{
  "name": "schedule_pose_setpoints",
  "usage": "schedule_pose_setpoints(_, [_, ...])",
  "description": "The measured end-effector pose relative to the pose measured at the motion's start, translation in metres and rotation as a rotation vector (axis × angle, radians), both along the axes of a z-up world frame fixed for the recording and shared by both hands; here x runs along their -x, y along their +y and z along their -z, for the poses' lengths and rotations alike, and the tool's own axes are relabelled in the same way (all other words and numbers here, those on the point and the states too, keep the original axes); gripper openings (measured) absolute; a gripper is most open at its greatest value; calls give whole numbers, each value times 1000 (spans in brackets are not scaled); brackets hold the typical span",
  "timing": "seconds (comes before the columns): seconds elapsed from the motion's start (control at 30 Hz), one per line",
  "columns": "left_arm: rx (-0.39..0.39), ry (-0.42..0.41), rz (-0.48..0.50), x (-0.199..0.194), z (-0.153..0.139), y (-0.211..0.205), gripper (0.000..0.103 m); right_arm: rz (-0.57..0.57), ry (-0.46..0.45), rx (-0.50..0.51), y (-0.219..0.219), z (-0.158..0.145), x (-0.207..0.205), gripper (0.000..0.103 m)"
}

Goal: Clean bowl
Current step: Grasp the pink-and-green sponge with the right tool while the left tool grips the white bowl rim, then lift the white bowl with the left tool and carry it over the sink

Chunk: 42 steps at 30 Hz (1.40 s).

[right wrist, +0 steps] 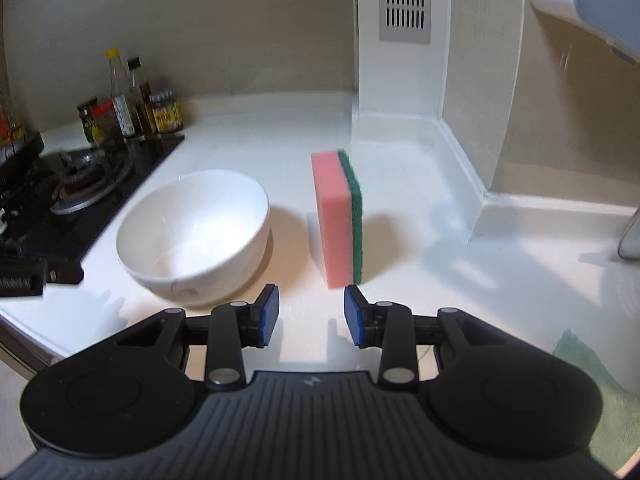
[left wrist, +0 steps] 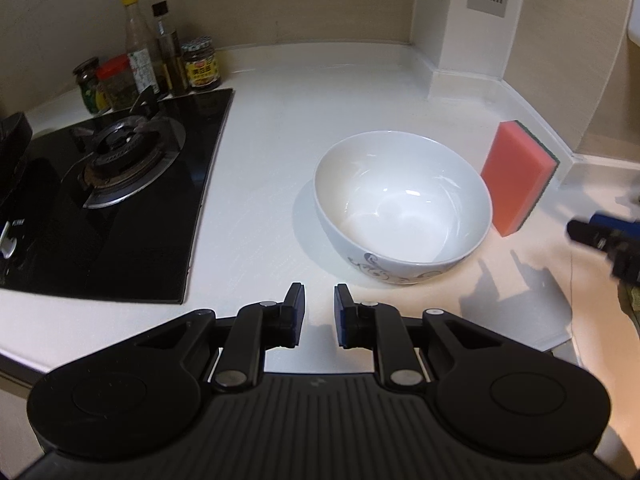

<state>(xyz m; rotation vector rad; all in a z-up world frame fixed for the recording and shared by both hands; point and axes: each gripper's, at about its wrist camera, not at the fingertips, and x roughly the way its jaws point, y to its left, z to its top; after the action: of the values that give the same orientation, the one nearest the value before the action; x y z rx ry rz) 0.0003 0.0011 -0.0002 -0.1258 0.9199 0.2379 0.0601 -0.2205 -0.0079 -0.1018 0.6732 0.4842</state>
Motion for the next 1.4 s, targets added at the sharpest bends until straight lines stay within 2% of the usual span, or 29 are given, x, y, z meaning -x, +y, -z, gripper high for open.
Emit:
schedule_pose_setpoints(0.1, [4,-7,20,-3,2,13,20,-8,-61,15,7,-16,-12,31])
schedule_pose_setpoints(0.23, [10,-16,47,-7,6,30,20,-20,-82,60,23,-22,-34,31])
schedule_pose_setpoints(0.37, [4,-52,63,-22,5,30,20,-19,-69,128,40,-20,-58,31])
schedule_pose_setpoints(0.47, [21,-43,87,-34,4,39,20,-21,-44,171,49,-13,-69,31])
schedule_pose_setpoints(0.5, [34,-37,94,-39,4,41,20,-21,-36,185,52,-10,-72,31])
schedule_pose_setpoints(0.57, [121,11,110,-43,10,50,20,-23,-20,213,58,-6,-79,31])
schedule_pose_setpoints(0.7, [233,75,143,-53,22,71,20,-19,14,250,66,2,-90,30])
schedule_pose_setpoints(0.73, [226,65,154,-56,21,75,20,-22,12,248,67,1,-89,26])
schedule_pose_setpoints(0.8, [215,29,175,-62,19,84,20,-40,-35,243,68,-9,-80,25])
schedule_pose_setpoints(0.87, [238,-12,192,-70,14,93,20,-76,-97,234,71,-26,-67,25])
schedule_pose_setpoints(0.9, [275,-20,206,-75,12,99,20,-106,-120,218,73,-36,-60,25])
schedule_pose_setpoints(0.97, [320,-21,239,-84,11,105,20,-180,-140,176,79,-51,-47,25])
schedule_pose_setpoints(1.1, [321,11,294,-97,14,108,19,-314,-168,120,98,-68,-17,25])
schedule_pose_setpoints(1.23, [318,54,359,-108,21,102,19,-362,-153,192,126,-52,-3,25])
schedule_pose_setpoints(1.3, [301,79,361,-116,25,97,19,-352,-153,235,137,-38,-5,25])
schedule_pose_setpoints(1.4, [315,92,349,-117,27,99,19,-352,-181,307,150,-17,-10,25])
